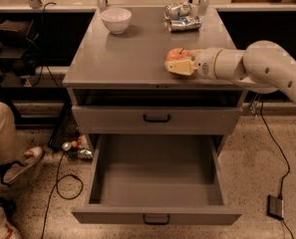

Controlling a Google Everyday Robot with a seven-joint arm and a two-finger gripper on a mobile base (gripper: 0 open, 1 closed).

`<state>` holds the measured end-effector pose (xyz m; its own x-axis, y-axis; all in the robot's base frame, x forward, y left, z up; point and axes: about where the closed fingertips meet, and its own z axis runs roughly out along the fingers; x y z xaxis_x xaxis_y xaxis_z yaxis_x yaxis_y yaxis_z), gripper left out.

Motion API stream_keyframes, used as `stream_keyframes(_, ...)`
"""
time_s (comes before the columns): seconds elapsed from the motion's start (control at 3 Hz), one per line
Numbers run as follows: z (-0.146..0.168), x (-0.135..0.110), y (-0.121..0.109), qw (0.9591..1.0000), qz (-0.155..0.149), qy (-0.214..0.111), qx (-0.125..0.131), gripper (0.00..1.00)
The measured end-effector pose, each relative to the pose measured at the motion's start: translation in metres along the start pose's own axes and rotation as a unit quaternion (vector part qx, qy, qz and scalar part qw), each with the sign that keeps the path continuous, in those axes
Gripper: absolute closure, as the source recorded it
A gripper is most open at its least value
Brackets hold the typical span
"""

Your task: Place apple into middle drawer

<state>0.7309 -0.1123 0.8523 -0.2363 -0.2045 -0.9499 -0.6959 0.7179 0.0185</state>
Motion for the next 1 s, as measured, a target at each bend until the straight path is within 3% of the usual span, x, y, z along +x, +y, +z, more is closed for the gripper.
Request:
stream_keyframes(0.33, -0.054, 0.003, 0.002, 0.9999, -0.001, -0.003, 0.016, 0.96)
stream_keyframes(0.67, -0.121, -0.002, 0.012, 0.9988, -0.013, 0.008, 0.046, 1.00)
stream_keyframes(1.0, -0.169, 0.009, 0.038, 0.9980, -0.016, 0.048, 0.038, 1.00)
